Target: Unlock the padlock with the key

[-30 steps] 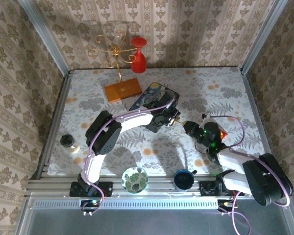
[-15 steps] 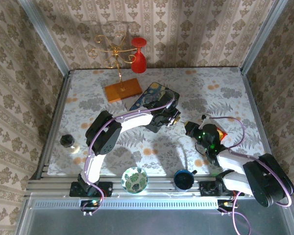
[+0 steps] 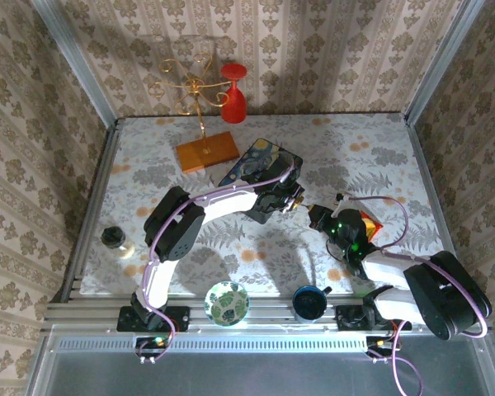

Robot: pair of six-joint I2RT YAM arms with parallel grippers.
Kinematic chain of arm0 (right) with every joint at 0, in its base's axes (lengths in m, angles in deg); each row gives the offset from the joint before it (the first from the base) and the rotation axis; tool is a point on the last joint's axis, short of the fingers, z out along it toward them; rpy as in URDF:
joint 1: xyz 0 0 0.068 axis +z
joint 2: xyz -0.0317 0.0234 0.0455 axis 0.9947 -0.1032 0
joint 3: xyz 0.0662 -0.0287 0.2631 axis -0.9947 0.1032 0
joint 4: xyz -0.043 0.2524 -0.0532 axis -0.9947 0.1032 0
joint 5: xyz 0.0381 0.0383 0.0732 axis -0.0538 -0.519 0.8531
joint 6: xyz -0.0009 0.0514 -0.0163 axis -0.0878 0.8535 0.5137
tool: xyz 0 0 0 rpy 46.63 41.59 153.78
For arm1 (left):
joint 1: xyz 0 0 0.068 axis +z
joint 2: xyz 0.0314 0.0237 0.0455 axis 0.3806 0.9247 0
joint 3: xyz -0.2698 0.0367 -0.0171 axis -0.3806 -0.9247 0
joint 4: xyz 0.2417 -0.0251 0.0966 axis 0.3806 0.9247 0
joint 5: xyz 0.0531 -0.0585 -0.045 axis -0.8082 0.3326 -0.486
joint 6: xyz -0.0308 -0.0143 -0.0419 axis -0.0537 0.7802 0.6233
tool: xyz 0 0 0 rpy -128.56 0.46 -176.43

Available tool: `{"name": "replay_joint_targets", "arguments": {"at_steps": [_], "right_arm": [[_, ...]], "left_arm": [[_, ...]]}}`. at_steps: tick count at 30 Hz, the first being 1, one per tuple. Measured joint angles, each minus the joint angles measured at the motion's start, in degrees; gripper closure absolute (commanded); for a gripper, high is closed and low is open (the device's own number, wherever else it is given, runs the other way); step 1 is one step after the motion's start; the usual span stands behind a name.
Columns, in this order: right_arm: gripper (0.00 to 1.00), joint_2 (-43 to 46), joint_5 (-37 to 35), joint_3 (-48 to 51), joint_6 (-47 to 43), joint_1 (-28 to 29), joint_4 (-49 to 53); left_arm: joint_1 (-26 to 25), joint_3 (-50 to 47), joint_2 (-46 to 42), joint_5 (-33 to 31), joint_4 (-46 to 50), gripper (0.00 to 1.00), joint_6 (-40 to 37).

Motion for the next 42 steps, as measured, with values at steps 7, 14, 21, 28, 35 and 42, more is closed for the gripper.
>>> {"name": "replay_joint_targets", "arguments": {"at_steps": [7,14,21,28,35,42], "right_arm": [[1.00,0.0,-1.9,0.0,-0.8,0.3,0.0],[1.00,-1.6,-2.3,-0.6,-1.0,0.3,-1.0],[1.00,-3.8,-2.4,-1.9,-1.0,0.5,-2.9],[1.00,-5.2,-3.7,-2.2,-1.1,0.8,-3.5],[1.00,-5.2,-5.7,-2.2,-1.4,1.8,-3.5],[1.00,-5.1,-7.0,-2.2,-1.7,2.3,-3.4]], "left_arm": [[0.0,0.0,0.0,0.0,0.0,0.98,0.1],[0.0,0.0,0.0,0.0,-0.1,0.98,0.2],[0.0,0.0,0.0,0.0,-0.1,0.98,0.3],[0.0,0.0,0.0,0.1,-0.2,0.98,0.5],[0.0,0.0,0.0,0.0,-0.2,0.98,0.6],[0.0,0.0,0.0,0.1,-0.4,0.98,0.7]]}}
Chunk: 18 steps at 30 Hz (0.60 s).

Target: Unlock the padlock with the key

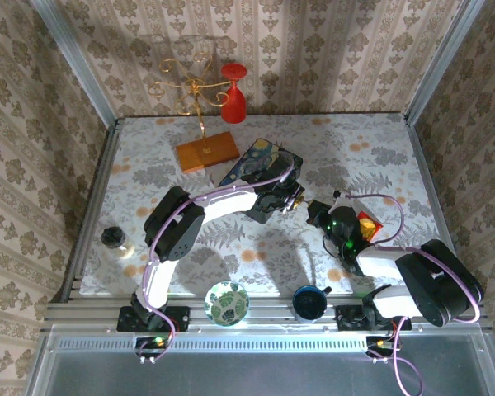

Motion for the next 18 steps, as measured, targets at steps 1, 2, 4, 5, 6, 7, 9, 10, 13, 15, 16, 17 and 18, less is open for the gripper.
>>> {"name": "replay_joint_targets", "arguments": {"at_steps": [1,2,4,5,6,7,9,10,13,15,16,17,18], "right_arm": [[1.00,0.0,0.0,0.0,0.0,0.0,0.0],[1.00,0.0,-0.1,0.0,-0.1,0.0,0.0],[1.00,0.0,-0.2,0.0,-0.4,0.1,0.0],[1.00,0.0,-0.3,0.0,-0.6,0.1,0.0],[1.00,0.0,-0.3,0.0,-0.7,0.2,0.0],[1.00,0.0,-0.3,0.0,-0.8,0.2,0.1],[1.00,0.1,-0.5,0.0,-0.8,0.3,0.2],[1.00,0.2,-0.5,0.0,-0.9,0.3,0.3],[1.00,0.2,-0.7,0.0,-0.9,0.4,0.5],[1.00,0.2,-0.9,0.0,-0.9,0.5,0.5],[1.00,0.2,-1.0,0.0,-0.9,0.6,0.5],[1.00,0.2,-1.2,0.0,-1.0,0.7,0.5],[1.00,0.2,-1.3,0.0,-1.0,0.7,0.5]], "left_arm": [[0.0,0.0,0.0,0.0,0.0,0.98,0.0],[0.0,0.0,0.0,0.1,0.0,0.98,0.0],[0.0,0.0,0.0,0.1,0.0,0.98,0.0],[0.0,0.0,0.0,0.1,0.0,0.98,0.0],[0.0,0.0,0.0,0.1,0.0,0.98,0.0],[0.0,0.0,0.0,0.1,0.0,0.98,0.0],[0.0,0.0,0.0,0.1,0.0,0.99,0.0],[0.0,0.0,0.0,0.1,0.0,0.98,0.0],[0.0,0.0,0.0,0.1,0.0,0.99,0.0],[0.0,0.0,0.0,0.1,0.0,0.99,0.1],[0.0,0.0,0.0,0.1,-0.1,0.99,0.1],[0.0,0.0,0.0,0.1,-0.1,0.99,0.2],[0.0,0.0,0.0,0.2,-0.1,0.99,0.2]]}}
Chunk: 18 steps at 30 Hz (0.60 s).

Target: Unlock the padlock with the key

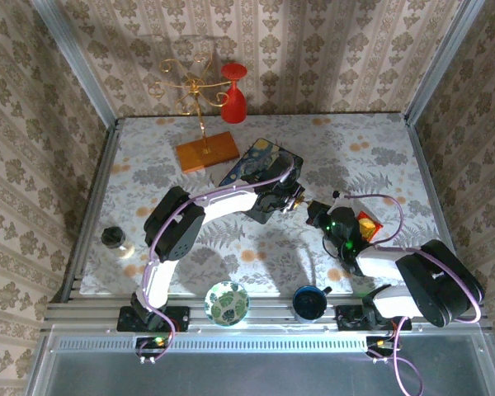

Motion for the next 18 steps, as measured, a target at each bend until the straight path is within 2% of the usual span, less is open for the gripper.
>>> {"name": "replay_joint_targets", "arguments": {"at_steps": [18], "right_arm": [[1.00,-1.7,-4.5,-0.7,-0.9,2.7,-0.2]], "left_arm": [[0.0,0.0,0.0,-0.2,-0.3,0.99,0.1]]}}
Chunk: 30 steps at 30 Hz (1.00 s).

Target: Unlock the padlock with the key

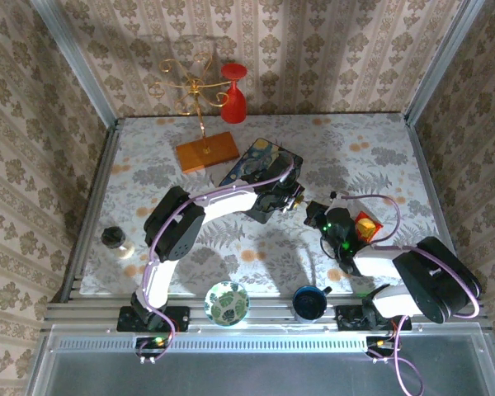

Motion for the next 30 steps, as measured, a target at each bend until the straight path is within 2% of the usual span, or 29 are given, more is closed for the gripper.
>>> {"name": "replay_joint_targets", "arguments": {"at_steps": [13,30], "right_arm": [[1.00,0.6,-1.4,0.0,-2.0,1.0,-0.5],[1.00,3.3,1.4,-1.2,-1.9,1.2,2.7]], "left_arm": [[0.0,0.5,0.4,-0.3,0.0,1.00,0.1],[0.0,0.9,0.7,-0.5,0.0,1.00,0.2]]}}
